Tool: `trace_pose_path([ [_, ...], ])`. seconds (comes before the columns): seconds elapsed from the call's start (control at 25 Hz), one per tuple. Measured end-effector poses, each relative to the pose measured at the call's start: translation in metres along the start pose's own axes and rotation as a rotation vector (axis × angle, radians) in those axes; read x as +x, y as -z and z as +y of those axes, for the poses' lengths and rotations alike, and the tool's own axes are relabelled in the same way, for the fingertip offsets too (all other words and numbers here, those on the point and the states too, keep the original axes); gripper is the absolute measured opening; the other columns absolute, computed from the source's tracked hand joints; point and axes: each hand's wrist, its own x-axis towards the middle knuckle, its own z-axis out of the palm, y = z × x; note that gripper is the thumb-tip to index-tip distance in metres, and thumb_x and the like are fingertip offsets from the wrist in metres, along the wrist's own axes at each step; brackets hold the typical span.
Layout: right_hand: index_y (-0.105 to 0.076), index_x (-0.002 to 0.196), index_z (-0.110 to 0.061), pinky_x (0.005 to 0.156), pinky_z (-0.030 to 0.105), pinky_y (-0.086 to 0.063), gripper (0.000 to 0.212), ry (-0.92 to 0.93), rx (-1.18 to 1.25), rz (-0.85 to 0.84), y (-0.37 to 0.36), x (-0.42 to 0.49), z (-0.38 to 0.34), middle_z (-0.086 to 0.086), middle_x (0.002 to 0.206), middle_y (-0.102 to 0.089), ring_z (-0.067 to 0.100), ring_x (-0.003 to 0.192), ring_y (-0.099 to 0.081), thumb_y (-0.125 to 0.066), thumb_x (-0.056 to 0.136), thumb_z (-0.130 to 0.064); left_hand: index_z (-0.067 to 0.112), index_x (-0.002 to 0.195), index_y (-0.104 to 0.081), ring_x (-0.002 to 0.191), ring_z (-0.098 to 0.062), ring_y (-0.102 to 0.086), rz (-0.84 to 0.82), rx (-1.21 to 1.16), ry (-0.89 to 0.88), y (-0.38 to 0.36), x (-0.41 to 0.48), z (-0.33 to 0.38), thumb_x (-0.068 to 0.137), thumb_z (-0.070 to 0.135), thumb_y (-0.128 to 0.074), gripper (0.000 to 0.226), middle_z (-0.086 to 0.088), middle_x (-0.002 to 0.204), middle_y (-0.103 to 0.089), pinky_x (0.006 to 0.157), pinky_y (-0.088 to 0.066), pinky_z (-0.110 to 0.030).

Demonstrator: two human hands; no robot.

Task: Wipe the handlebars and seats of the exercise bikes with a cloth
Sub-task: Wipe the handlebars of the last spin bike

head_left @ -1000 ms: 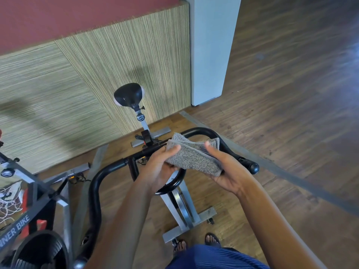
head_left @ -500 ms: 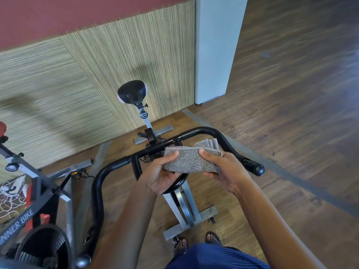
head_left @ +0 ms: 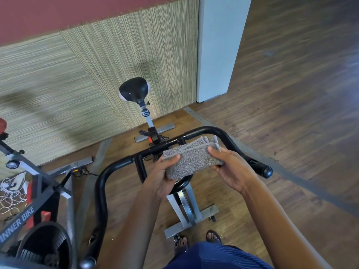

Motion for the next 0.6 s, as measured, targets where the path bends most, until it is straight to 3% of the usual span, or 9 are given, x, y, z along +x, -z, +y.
trace_pose_path([
  [0.08,-0.07,0.11,-0.001,0.095,0.034,-0.052,0.022,0.053,0.069,0.084,-0.009,0.002,0.009,0.008,0.106,-0.075,0.02,0.101,-0.067,-0.061,0.095,-0.014,-0.004,0.135,-0.052,0.115,-0.031,-0.064,0.061,-0.014,-0.018,0.0,0.004,0.0,0.076,0.005,-0.073,0.063,-0.019,0.129,-0.065,0.077,-0.061,-0.034],
  [0.16,-0.067,0.114,0.002,0.088,0.033,-0.057,0.023,0.047,0.151,0.118,-0.015,0.003,0.015,0.012,0.11,-0.074,0.021,0.102,-0.071,-0.057,0.098,-0.011,-0.003,0.125,-0.059,0.105,-0.027,-0.068,0.119,0.06,-0.031,-0.002,0.007,-0.001,0.082,0.006,-0.072,0.046,-0.016,0.117,-0.069,0.073,-0.061,-0.032],
  [0.28,-0.066,0.113,0.003,0.087,0.034,-0.058,0.022,0.033,0.09,0.155,-0.022,0.001,0.015,0.015,0.109,-0.074,0.023,0.101,-0.071,-0.055,0.1,-0.011,0.0,0.105,-0.066,0.099,-0.028,-0.067,0.144,0.211,-0.064,-0.008,0.005,0.001,0.091,0.004,-0.065,0.015,-0.017,0.106,-0.07,0.092,-0.055,-0.043],
  [0.32,-0.067,0.112,0.001,0.087,0.033,-0.058,0.023,0.049,0.025,0.159,-0.025,0.0,0.013,0.013,0.107,-0.074,0.022,0.099,-0.071,-0.054,0.101,-0.013,0.001,0.101,-0.067,0.096,-0.027,-0.067,0.147,0.251,-0.09,-0.011,0.004,0.003,0.094,0.004,-0.062,0.01,-0.016,0.103,-0.069,0.092,-0.055,-0.044],
  [0.44,-0.071,0.11,-0.011,0.088,0.032,-0.055,0.028,0.1,-0.178,0.118,-0.045,-0.009,0.008,0.004,0.101,-0.077,0.02,0.1,-0.071,-0.048,0.105,-0.025,0.004,0.097,-0.069,0.088,-0.024,-0.07,0.191,0.373,-0.164,-0.025,0.003,0.003,0.101,0.019,-0.055,0.021,-0.014,0.096,-0.071,0.079,-0.056,-0.037],
  [0.52,-0.072,0.112,-0.021,0.097,0.031,-0.05,0.041,0.105,-0.318,0.063,-0.06,-0.014,0.01,-0.001,0.107,-0.075,0.014,0.106,-0.069,-0.039,0.105,-0.045,0.005,0.105,-0.07,0.096,-0.026,-0.072,0.141,0.372,-0.17,-0.038,0.002,-0.001,0.104,0.034,-0.048,0.037,-0.015,0.101,-0.074,0.085,-0.056,-0.039],
  [0.6,-0.066,0.125,-0.03,0.109,0.031,-0.039,0.065,0.068,-0.416,-0.004,-0.071,-0.013,0.018,-0.006,0.125,-0.068,0.005,0.119,-0.06,-0.03,0.093,-0.075,0.013,0.106,-0.071,0.101,-0.019,-0.071,0.128,0.412,-0.173,-0.049,-0.002,-0.007,0.101,0.047,-0.049,0.041,-0.005,0.102,-0.075,0.09,-0.053,-0.036],
])
